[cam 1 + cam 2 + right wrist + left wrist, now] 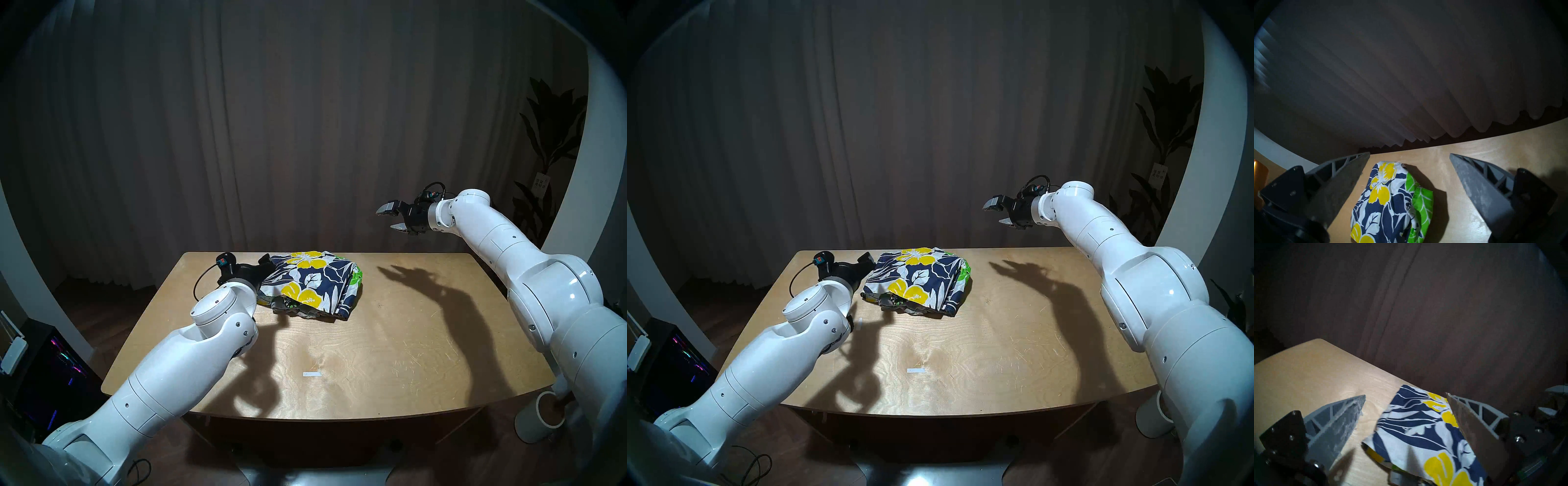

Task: Fold pants twice and stack them

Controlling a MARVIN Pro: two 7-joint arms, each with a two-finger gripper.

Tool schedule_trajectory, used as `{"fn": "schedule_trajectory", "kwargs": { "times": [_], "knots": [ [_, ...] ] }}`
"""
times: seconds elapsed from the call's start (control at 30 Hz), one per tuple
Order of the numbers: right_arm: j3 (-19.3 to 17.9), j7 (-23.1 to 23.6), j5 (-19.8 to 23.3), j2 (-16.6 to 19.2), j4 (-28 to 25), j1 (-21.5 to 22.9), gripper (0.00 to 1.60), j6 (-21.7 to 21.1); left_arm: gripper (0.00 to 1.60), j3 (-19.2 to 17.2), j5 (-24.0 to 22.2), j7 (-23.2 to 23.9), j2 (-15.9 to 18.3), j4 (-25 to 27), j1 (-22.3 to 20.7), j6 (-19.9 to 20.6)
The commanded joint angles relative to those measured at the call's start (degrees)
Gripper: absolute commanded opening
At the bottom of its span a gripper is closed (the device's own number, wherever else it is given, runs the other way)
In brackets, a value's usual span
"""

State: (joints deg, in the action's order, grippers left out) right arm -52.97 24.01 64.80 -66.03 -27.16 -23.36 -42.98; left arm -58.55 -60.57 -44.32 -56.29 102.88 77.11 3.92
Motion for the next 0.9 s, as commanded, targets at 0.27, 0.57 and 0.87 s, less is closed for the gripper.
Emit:
{"fn": "schedule_trajectory", "kwargs": {
  "times": [0.27, 0.57, 0.87],
  "knots": [
    [3.46, -0.04, -5.9, 2.88, -6.61, 0.73, 1.6, 7.04, 1.6, 0.18, 7.51, 5.05, 7.19, -3.66, -1.67, 0.0],
    [6.02, -0.05, -9.19, 4.23, -9.74, -1.23, 1.6, 10.13, 1.6, 0.89, 10.92, 8.51, 9.27, -4.85, -2.24, -1.01],
    [7.76, -0.35, -11.77, 5.7, -12.88, -2.67, 1.6, 13.44, 1.6, 1.73, 14.0, 11.91, 11.11, -5.78, -2.68, -2.32]
  ]
}}
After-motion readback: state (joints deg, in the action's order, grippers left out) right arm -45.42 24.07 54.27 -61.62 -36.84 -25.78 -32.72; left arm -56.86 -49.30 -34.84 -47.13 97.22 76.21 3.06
